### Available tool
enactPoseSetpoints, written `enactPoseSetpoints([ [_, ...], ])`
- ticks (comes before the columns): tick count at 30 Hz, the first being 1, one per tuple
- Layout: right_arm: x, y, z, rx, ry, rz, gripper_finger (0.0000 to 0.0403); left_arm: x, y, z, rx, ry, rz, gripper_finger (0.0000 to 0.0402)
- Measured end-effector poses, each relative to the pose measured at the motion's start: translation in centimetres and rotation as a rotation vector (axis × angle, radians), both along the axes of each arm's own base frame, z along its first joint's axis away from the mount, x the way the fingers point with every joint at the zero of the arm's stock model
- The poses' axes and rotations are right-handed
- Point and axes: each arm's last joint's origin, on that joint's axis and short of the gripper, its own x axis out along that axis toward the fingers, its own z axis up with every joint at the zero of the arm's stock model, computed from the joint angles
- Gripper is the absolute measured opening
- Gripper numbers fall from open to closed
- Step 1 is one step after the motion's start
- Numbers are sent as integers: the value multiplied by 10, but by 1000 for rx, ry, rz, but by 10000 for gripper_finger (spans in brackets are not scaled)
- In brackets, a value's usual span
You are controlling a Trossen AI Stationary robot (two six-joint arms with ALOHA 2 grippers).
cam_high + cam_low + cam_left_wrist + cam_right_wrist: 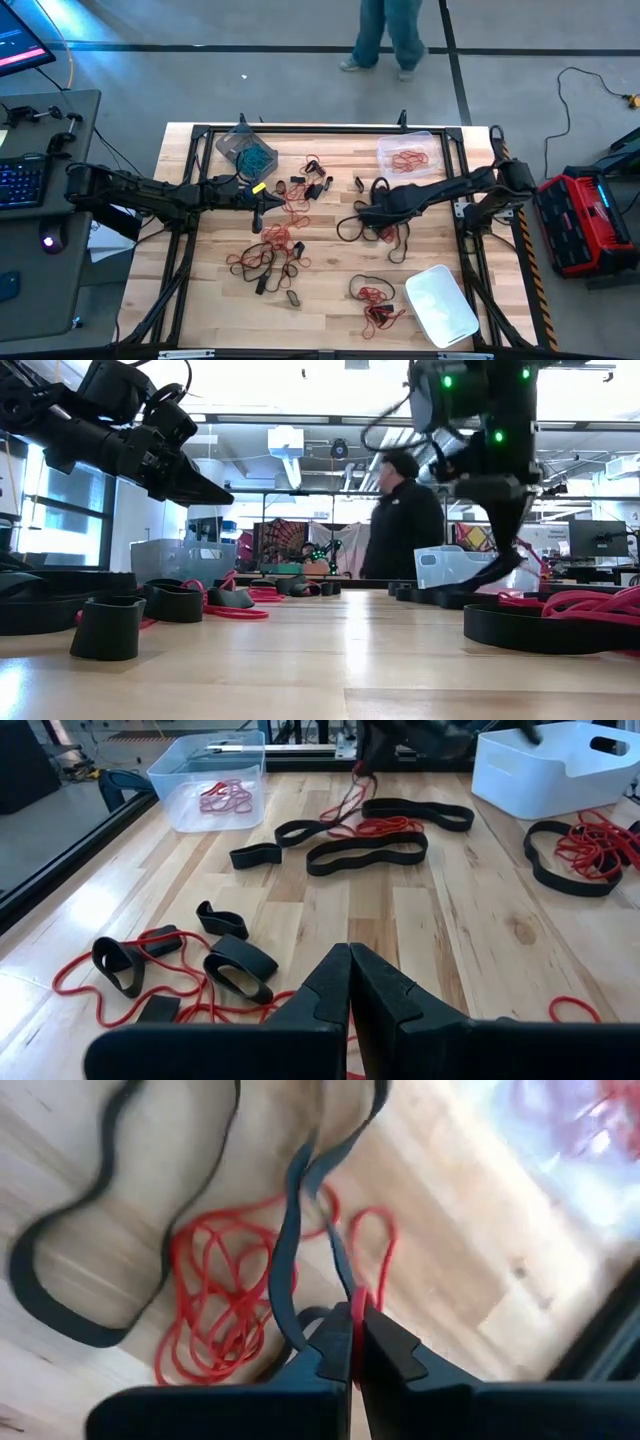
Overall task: Sort rubber bands into baskets
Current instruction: Put the red rubber band into the transparent bin
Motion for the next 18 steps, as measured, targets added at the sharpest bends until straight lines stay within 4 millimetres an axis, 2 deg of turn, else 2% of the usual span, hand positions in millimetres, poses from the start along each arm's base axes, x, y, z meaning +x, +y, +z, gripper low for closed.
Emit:
enactPoseSetpoints([
  [9,6,2,37,-189,0,54,0,0,0,0,-3,0,1,0],
  [18,-3,-26,54,-400,40,13,0,0,0,0,-3,0,1,0],
])
